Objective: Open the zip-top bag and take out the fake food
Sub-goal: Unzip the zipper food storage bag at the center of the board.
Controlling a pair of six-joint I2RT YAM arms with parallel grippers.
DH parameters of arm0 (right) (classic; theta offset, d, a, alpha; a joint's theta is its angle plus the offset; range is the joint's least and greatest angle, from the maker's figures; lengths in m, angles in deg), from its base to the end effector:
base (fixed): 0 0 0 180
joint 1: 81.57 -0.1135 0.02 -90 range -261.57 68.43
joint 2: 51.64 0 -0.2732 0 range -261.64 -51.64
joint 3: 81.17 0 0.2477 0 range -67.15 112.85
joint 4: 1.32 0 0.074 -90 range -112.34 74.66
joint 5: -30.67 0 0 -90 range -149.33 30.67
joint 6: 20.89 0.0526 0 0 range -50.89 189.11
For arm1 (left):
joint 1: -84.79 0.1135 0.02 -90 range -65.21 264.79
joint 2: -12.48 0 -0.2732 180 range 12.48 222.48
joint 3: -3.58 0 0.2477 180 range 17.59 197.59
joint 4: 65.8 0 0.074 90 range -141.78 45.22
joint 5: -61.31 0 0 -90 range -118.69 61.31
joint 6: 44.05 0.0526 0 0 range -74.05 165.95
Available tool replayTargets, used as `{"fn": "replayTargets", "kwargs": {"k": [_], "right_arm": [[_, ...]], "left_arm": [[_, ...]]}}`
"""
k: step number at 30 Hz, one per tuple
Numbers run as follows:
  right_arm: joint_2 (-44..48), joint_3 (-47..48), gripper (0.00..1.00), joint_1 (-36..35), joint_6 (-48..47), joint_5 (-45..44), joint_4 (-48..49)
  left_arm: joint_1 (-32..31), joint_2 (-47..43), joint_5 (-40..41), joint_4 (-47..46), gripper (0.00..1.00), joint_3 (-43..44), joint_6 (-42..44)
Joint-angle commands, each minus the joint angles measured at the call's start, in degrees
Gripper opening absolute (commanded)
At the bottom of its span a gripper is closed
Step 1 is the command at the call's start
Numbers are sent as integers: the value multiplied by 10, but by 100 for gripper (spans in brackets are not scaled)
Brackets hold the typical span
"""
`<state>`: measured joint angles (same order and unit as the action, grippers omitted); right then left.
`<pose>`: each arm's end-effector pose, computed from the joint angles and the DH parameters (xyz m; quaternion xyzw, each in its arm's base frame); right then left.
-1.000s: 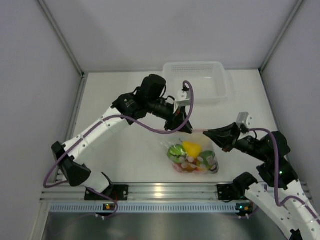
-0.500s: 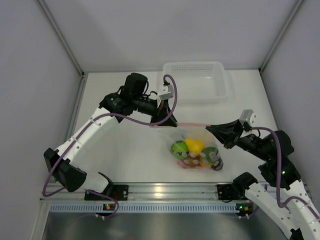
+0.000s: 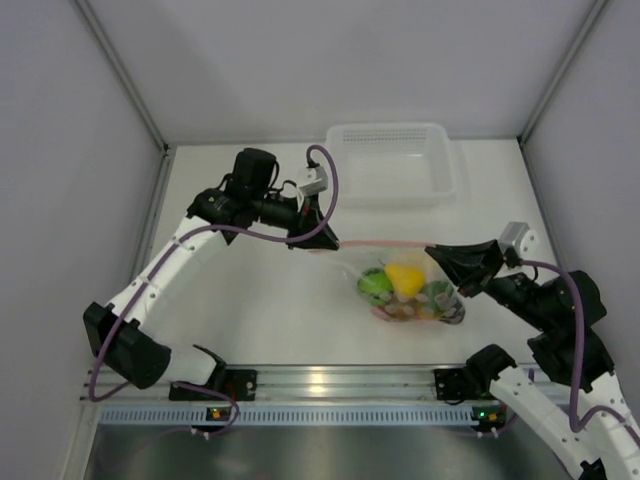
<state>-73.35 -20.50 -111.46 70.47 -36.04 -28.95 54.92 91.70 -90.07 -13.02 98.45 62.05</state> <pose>0.0579 0.0573 0.3943 -0.3043 0.5632 0.3272 0.6951 0.2254 -0.1827 0.3888 0.5099 0.6202 -0.4996 0.3253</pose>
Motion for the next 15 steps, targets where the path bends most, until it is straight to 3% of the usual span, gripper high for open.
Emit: {"fn": "replayTargets", "kwargs": {"k": [1,15], "right_arm": [[17,54,0,-6,-28,-28,25],[30,96,0,-6,-44,-50,-34]], "left_arm": [[9,-24,17,5,0,-11,23],[10,-36,32,5,0,-28,26]]}}
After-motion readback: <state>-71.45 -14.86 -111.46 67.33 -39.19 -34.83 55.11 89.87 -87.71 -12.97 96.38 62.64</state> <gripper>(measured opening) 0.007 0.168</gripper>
